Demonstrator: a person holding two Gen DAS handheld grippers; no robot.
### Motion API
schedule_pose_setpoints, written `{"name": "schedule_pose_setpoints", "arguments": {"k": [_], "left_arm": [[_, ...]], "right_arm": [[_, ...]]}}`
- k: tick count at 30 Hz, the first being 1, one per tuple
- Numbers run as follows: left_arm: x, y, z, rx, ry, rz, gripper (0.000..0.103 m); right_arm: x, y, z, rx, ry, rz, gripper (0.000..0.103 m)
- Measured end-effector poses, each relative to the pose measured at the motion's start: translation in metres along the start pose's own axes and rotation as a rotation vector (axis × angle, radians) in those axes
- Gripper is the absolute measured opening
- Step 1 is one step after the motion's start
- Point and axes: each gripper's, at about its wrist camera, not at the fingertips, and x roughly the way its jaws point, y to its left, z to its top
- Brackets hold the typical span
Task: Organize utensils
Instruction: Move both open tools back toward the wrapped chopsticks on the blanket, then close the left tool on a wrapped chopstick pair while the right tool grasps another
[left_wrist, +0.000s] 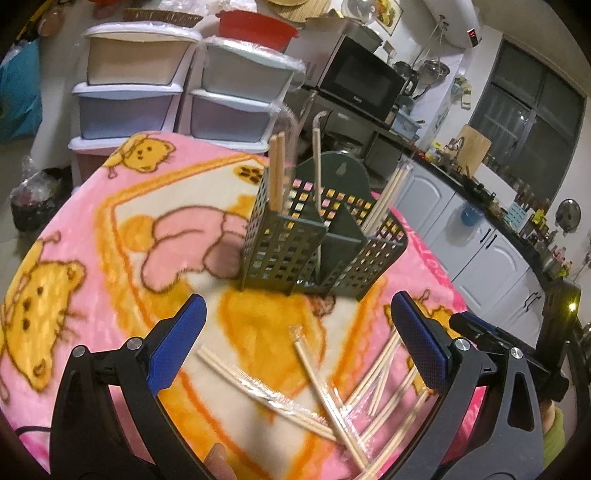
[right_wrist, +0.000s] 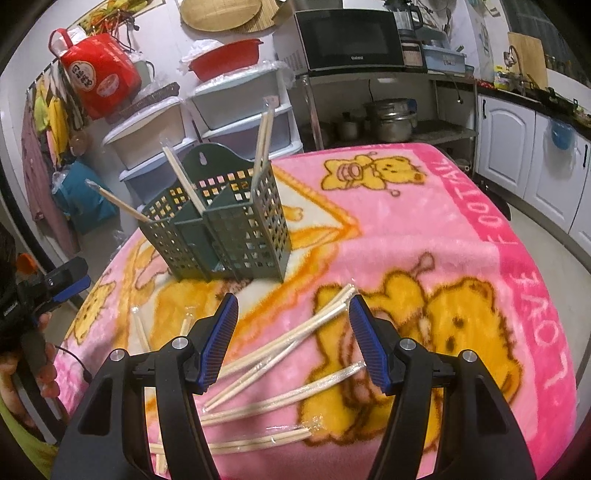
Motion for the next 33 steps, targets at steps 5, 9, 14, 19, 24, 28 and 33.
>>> {"name": "schedule_pose_setpoints", "arguments": {"k": [5, 9, 14, 19, 24, 28, 33], "left_arm": [[0.009, 0.010, -0.010, -0.011, 0.049, 0.029, 0.092], [0.017, 0.018, -0.019, -0.032, 0.091, 0.041, 0.092], [0.025, 0.031, -0.031, -0.069, 0.135, 0.054, 0.092], [0.036, 0.048, -0.039, -0.122, 0.182, 0.064, 0.092], [0.045, 0.059, -0.043, -0.169, 0.215, 0.050, 0.079], [0.054, 0.064, -0.042, -0.191, 0.228, 0.046, 0.067], [0.062, 0.071, -0.039, -0.222, 0.230, 0.042, 0.063]], "right_arm": [[0.011, -0.004, -0.005, 0.016, 0.030, -0.007, 0.060], [0.018, -0.006, -0.009, 0.024, 0.049, -0.009, 0.060], [0.025, -0.007, -0.011, 0.029, 0.061, -0.011, 0.060], [0.031, -0.008, -0.011, 0.035, 0.075, -0.015, 0.060], [0.038, -0.011, -0.013, 0.048, 0.093, -0.012, 0.060], [0.047, -0.014, -0.015, 0.066, 0.118, -0.007, 0.060], [0.056, -0.019, -0.016, 0.088, 0.145, 0.001, 0.060]]}}
